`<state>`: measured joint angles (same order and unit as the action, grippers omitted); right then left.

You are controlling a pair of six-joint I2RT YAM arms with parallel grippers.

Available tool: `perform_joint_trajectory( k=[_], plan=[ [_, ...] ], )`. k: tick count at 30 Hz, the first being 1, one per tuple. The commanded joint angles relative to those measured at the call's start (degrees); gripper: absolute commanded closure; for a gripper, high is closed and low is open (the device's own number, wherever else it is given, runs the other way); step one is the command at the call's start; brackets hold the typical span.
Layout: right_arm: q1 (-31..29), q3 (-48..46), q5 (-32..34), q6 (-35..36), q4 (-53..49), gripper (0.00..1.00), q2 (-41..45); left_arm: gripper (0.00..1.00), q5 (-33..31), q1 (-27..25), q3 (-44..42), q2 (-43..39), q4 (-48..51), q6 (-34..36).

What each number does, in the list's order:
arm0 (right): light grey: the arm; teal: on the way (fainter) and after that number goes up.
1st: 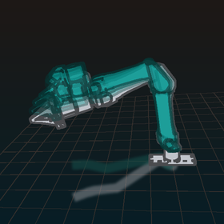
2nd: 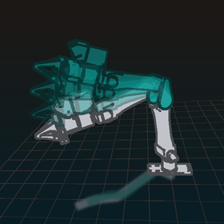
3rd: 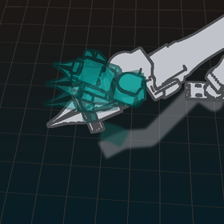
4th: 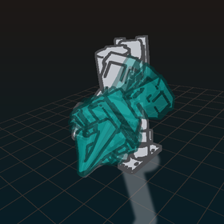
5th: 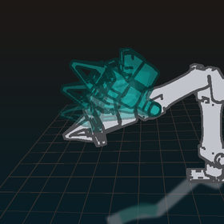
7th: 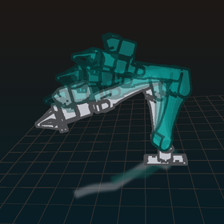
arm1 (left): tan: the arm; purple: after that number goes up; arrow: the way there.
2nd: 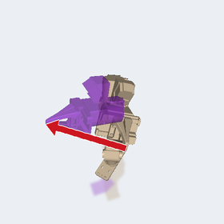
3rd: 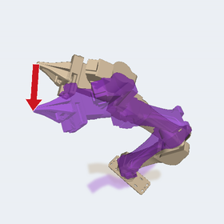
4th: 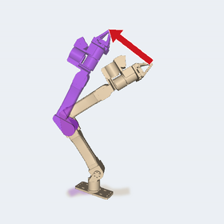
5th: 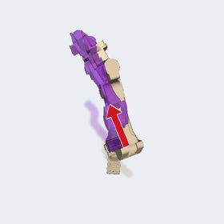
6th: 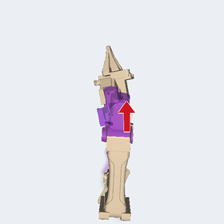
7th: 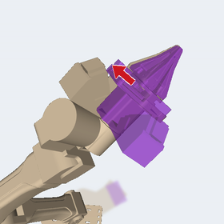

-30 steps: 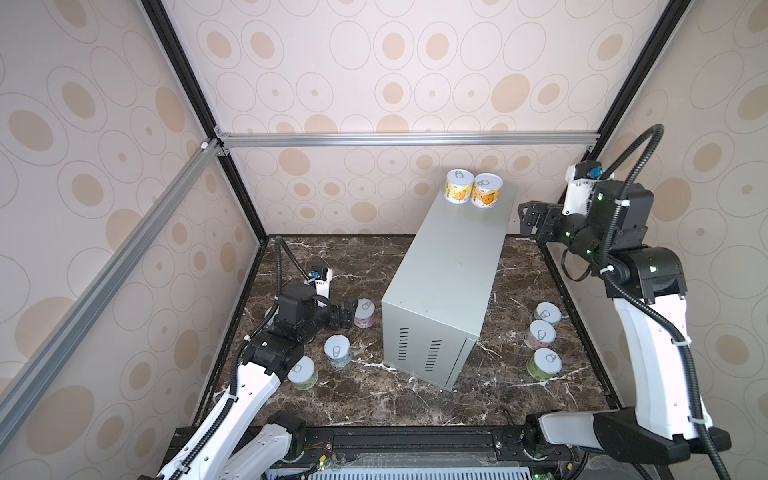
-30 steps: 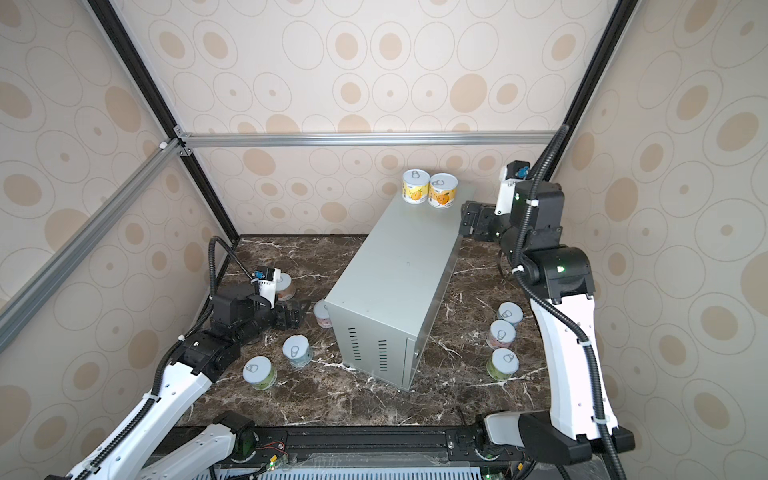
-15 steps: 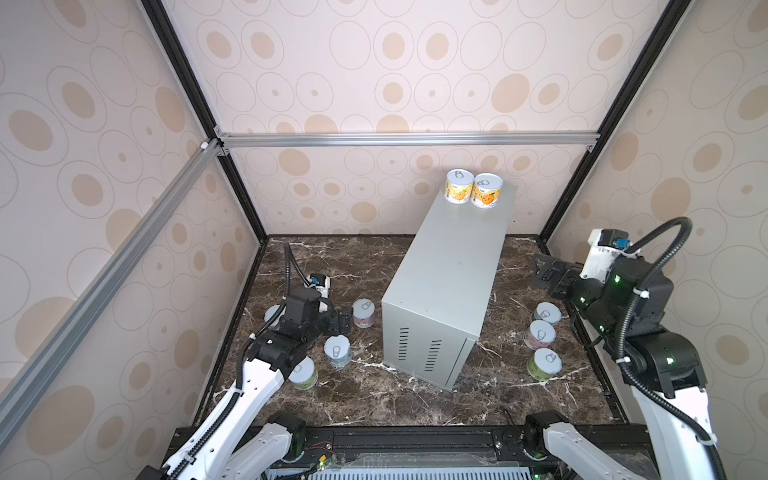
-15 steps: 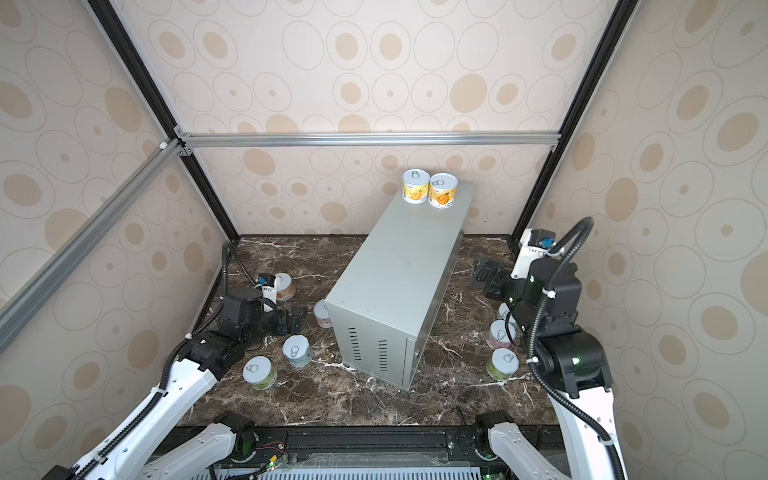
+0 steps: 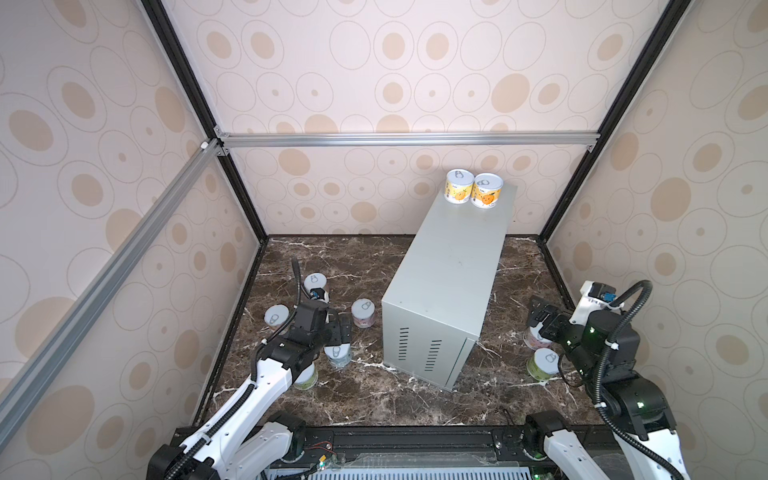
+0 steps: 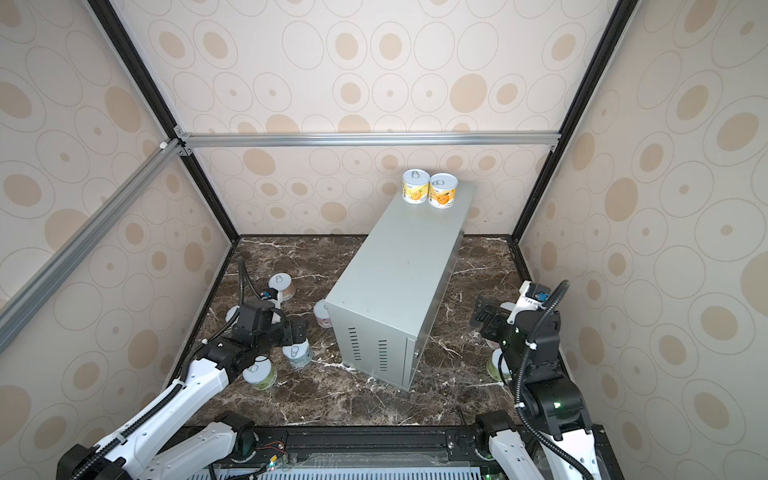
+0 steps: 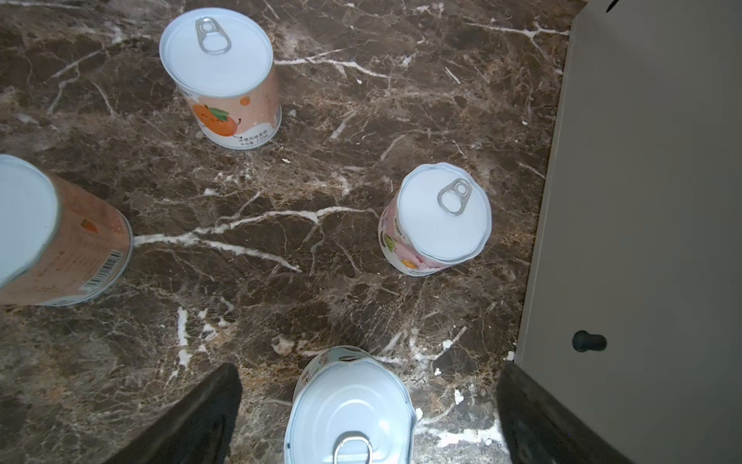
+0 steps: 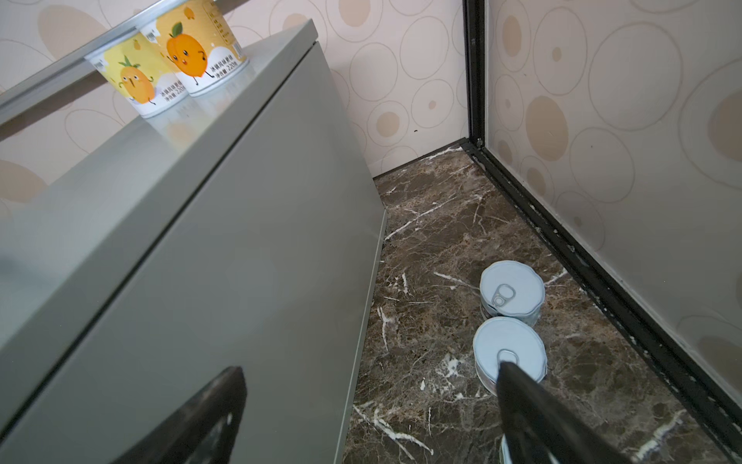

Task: Place and organize the canned foods onto the counter
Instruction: 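Withdraw the right gripper while the left gripper lowers onto a white-lidded can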

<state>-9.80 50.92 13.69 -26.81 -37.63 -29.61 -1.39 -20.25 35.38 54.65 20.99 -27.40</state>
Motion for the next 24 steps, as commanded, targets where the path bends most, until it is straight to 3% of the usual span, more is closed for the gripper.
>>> perform_joint_trajectory(
  k=[1,13,24],
  plan=[
    [-0.30,-4.72,2.49,-3.15,2.50,0.01,4.01,0.01,-1.71,0.10,-0.76,0.89,-1.76,-2.75],
    [-0.30,-16.48,2.98,-6.89,4.63,0.01,14.51,0.01,-5.23,-1.83,-3.15,4.18,-2.51,-6.88],
    [-0.30,-19.47,-0.11,-4.71,8.93,0.01,11.85,0.01,-9.84,-7.01,-6.78,7.40,-4.94,-12.37]
  ],
)
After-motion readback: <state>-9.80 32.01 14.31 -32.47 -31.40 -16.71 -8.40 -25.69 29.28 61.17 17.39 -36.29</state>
